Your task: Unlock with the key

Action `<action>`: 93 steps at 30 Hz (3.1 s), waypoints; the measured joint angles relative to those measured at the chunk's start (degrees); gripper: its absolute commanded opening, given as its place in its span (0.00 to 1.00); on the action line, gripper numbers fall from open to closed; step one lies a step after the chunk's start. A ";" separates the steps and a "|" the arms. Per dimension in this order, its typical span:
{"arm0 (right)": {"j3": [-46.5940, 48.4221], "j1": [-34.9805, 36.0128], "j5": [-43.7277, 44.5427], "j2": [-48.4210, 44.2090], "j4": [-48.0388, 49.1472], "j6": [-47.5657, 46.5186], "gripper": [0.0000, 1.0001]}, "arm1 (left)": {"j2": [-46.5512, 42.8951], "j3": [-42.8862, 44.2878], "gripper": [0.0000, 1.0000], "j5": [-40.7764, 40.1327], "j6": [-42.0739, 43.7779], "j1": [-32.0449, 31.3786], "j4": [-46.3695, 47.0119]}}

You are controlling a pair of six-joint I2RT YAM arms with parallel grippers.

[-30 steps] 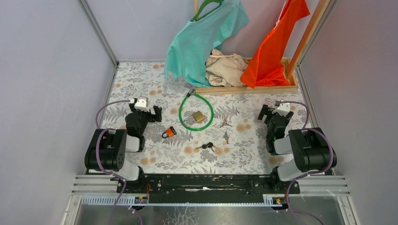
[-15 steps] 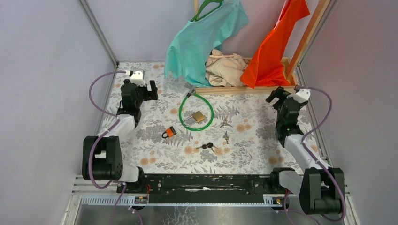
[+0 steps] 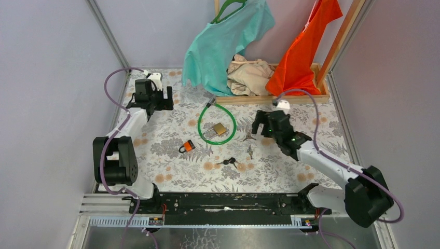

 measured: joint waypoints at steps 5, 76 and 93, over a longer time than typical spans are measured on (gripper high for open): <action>4.98 9.11 4.76 7.34 -4.74 2.12 0.99 | -2.56 -1.38 1.00 -1.40 1.18 1.77 -3.43; 13.25 10.73 -8.35 24.87 -3.15 -2.93 0.00 | -2.56 5.73 1.00 33.90 20.74 -6.43 -34.53; 12.55 10.78 -42.77 12.07 6.45 -4.68 0.00 | 4.90 17.40 1.00 51.71 32.59 -13.84 -53.79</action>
